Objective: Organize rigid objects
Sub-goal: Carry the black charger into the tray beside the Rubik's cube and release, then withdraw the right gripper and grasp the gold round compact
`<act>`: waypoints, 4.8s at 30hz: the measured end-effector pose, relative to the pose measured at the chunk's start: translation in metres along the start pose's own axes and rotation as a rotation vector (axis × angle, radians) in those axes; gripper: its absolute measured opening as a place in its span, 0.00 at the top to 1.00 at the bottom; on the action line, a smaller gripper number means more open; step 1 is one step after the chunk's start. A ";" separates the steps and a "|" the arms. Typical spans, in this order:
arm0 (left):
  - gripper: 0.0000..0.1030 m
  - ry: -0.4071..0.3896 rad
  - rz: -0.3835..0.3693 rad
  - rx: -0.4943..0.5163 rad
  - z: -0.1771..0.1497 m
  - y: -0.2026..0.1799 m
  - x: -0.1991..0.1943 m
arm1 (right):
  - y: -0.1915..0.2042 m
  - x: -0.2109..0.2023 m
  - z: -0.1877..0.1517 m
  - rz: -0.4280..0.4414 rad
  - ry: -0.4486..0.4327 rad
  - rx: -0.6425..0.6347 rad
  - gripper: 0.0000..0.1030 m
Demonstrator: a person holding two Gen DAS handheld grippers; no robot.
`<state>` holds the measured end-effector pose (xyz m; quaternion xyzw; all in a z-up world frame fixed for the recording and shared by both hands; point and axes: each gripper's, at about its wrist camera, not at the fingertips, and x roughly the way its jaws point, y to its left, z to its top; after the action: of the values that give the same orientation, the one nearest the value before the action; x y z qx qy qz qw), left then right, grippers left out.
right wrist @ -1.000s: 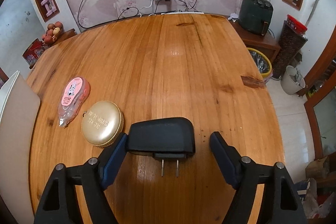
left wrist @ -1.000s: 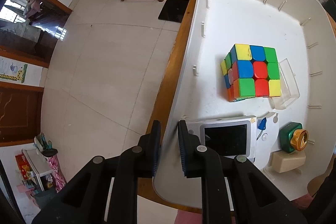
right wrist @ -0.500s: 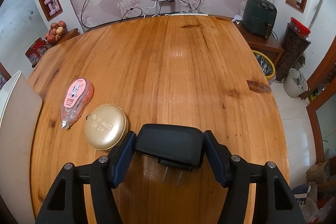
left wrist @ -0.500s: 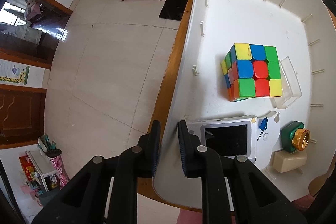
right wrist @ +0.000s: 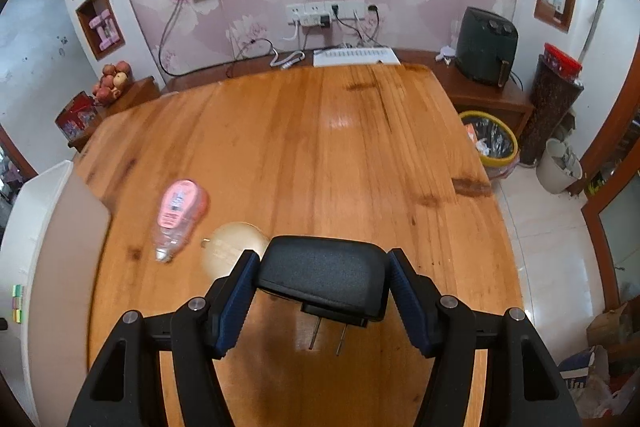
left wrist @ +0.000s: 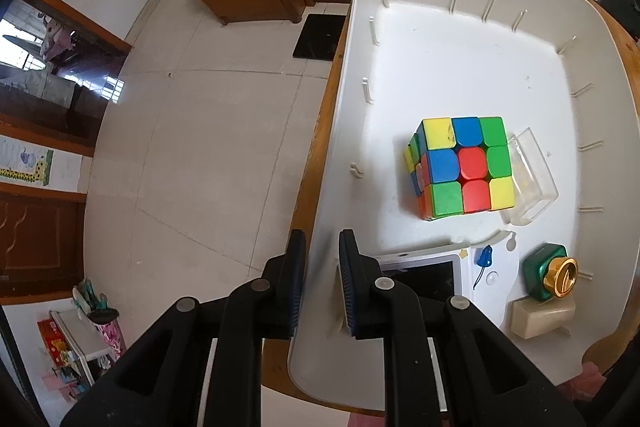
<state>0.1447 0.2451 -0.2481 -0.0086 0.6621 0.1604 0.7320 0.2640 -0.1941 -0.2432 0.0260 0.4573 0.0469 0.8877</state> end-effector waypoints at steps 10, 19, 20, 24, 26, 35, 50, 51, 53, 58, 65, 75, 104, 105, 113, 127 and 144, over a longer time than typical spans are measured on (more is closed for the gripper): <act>0.83 -0.071 -0.058 0.019 -0.003 0.006 -0.015 | 0.052 -0.049 -0.001 0.072 -0.070 -0.079 0.36; 0.84 -0.101 -0.129 0.029 -0.005 0.024 -0.023 | 0.117 -0.083 -0.010 0.146 -0.090 -0.167 0.36; 0.84 -0.101 -0.139 0.034 -0.005 0.025 -0.023 | 0.124 -0.085 -0.011 0.156 -0.087 -0.175 0.36; 0.88 -0.093 -0.176 0.043 -0.004 0.029 -0.022 | 0.153 -0.094 -0.020 0.195 -0.076 -0.203 0.36; 0.90 -0.089 -0.189 0.049 -0.003 0.029 -0.022 | 0.166 -0.098 -0.023 0.209 -0.066 -0.222 0.36; 0.94 -0.016 -0.239 0.080 -0.009 0.032 -0.009 | 0.212 -0.106 -0.038 0.260 -0.015 -0.283 0.36; 0.95 0.085 -0.281 0.174 -0.011 0.026 0.013 | 0.276 -0.088 -0.067 0.264 0.142 -0.361 0.36; 0.95 0.089 -0.280 0.185 -0.011 0.025 0.014 | 0.277 -0.087 -0.068 0.262 0.149 -0.360 0.36; 0.95 0.097 -0.277 0.207 -0.011 0.023 0.016 | 0.282 -0.085 -0.072 0.254 0.168 -0.361 0.36; 0.95 0.128 -0.289 0.248 -0.010 0.020 0.023 | 0.288 -0.081 -0.077 0.230 0.202 -0.355 0.36; 0.95 0.137 -0.286 0.300 -0.006 0.015 0.027 | 0.287 -0.081 -0.079 0.196 0.210 -0.318 0.36; 0.95 0.140 -0.278 0.317 0.000 0.012 0.029 | 0.277 -0.085 -0.074 0.147 0.200 -0.276 0.33; 0.93 0.150 -0.205 0.161 -0.004 0.009 0.022 | 0.189 -0.094 -0.045 0.057 0.092 -0.133 0.22; 0.92 0.149 -0.203 0.155 -0.004 0.009 0.022 | 0.182 -0.092 -0.044 0.054 0.090 -0.118 0.22; 0.92 0.147 -0.170 0.097 -0.005 0.013 0.024 | 0.144 -0.069 -0.034 0.042 0.106 -0.055 0.22; 0.92 0.100 -0.174 0.110 -0.019 0.012 0.019 | 0.098 -0.017 -0.025 -0.012 0.096 0.013 0.22; 0.92 0.150 -0.165 0.117 -0.008 0.010 0.030 | 0.081 0.036 -0.028 -0.110 0.020 0.036 0.22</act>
<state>0.1365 0.2599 -0.2760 -0.0321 0.7202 0.0595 0.6905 0.2569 -0.1099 -0.2812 0.0162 0.4678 -0.0099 0.8836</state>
